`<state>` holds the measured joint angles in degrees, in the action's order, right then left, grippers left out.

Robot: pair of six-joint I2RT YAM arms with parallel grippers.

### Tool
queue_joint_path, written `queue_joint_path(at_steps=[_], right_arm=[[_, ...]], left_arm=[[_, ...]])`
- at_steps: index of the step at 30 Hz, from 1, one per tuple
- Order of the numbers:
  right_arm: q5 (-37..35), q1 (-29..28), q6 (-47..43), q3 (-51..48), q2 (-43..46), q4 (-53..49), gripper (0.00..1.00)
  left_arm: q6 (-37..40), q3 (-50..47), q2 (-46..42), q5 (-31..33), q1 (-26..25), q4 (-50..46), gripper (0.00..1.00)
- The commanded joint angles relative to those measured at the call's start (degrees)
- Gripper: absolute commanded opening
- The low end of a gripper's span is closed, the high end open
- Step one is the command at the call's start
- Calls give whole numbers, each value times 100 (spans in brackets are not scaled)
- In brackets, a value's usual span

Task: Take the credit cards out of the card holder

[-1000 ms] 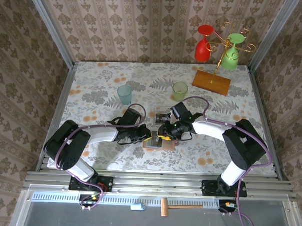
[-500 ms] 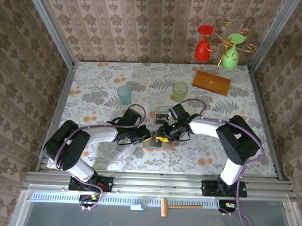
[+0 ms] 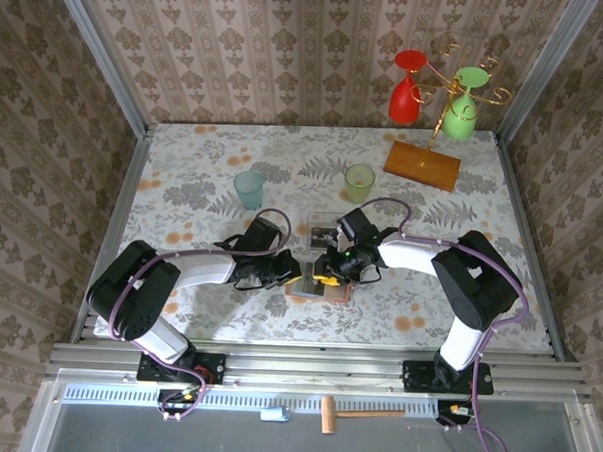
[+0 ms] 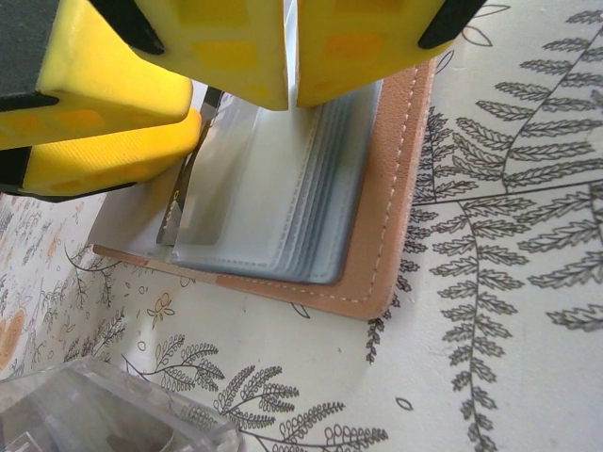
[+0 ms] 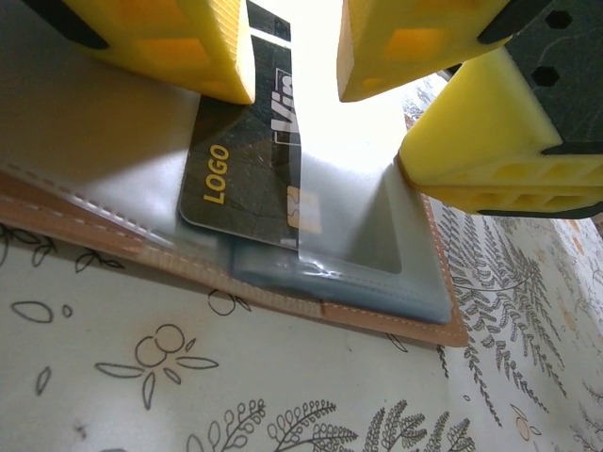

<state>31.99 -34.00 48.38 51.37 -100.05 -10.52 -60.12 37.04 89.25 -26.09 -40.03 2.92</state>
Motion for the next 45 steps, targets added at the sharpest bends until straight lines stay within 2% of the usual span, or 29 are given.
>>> queue_joint_path(at_steps=[1, 11, 39, 45], right_arm=[[-26, 7, 31, 91, 241, -81, 30], [-186, 33, 66, -26, 609, -252, 29], [-369, 69, -72, -238, 274, -301, 28], [-308, 78, -60, -260, 188, -186, 28]], left_arm=[[169, 172, -143, -10, -6, -213, 11], [340, 522, -7, -36, -103, -480, 10], [476, 604, 296, 85, -226, -783, 8], [337, 589, 254, -45, -226, -573, 8]])
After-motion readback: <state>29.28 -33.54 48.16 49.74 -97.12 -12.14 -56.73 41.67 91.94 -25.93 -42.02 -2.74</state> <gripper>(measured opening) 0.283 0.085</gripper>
